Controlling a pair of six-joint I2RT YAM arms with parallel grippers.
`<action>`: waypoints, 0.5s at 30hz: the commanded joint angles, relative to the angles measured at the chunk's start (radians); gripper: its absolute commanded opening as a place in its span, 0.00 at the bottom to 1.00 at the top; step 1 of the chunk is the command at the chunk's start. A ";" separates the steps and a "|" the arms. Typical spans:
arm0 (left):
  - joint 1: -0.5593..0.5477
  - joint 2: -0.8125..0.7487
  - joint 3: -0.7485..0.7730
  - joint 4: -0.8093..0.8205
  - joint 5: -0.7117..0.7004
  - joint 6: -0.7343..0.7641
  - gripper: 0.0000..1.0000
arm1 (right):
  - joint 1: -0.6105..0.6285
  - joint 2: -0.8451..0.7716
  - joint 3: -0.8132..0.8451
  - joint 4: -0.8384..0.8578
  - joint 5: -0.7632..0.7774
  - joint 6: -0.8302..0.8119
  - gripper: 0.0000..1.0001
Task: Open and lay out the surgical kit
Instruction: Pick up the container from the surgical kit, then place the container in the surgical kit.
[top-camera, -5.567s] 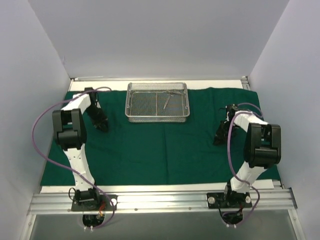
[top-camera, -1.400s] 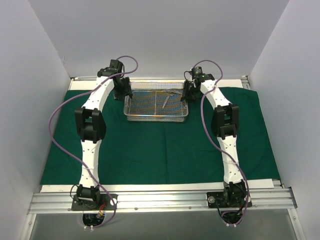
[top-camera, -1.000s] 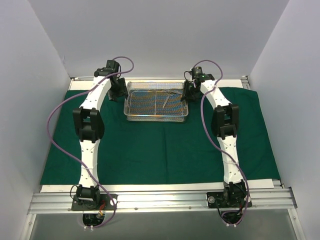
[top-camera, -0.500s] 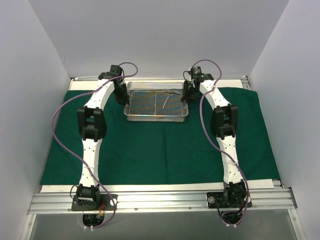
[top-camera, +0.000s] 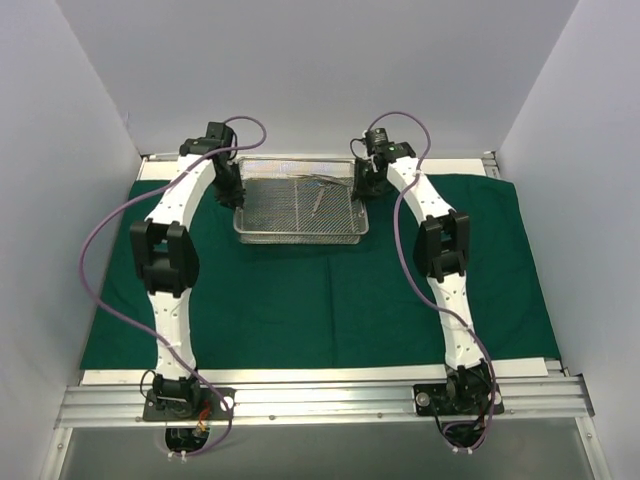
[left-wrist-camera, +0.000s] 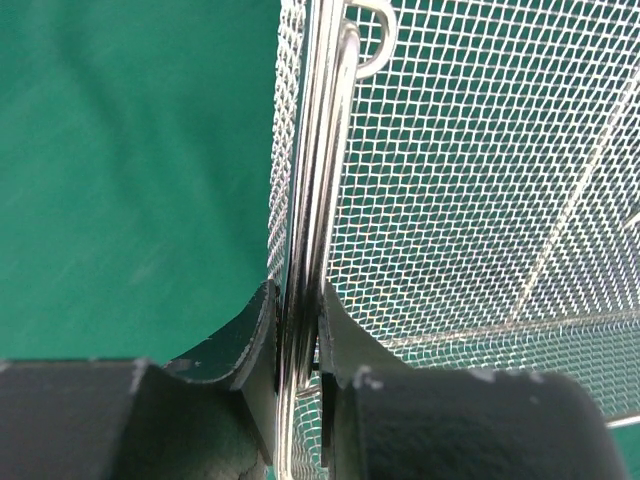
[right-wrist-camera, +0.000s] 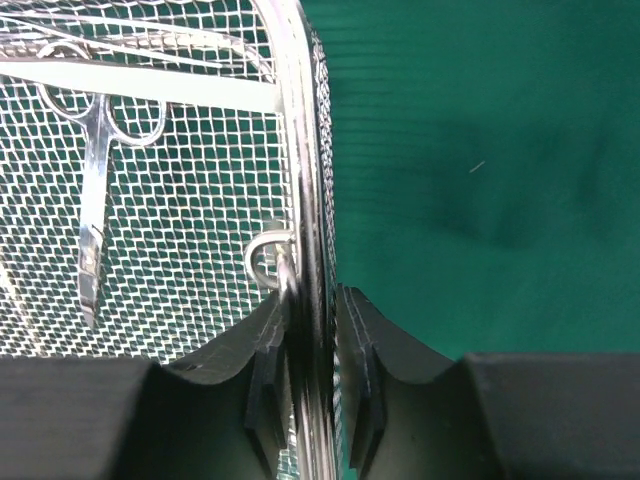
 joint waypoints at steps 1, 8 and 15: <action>0.020 -0.233 -0.054 -0.029 -0.055 0.026 0.02 | 0.038 -0.191 -0.009 -0.016 0.016 -0.014 0.00; 0.070 -0.513 -0.443 -0.036 -0.103 0.002 0.02 | 0.187 -0.280 -0.097 -0.017 0.013 -0.033 0.00; 0.248 -0.701 -0.708 -0.022 -0.101 0.037 0.02 | 0.314 -0.307 -0.192 0.027 0.004 -0.011 0.00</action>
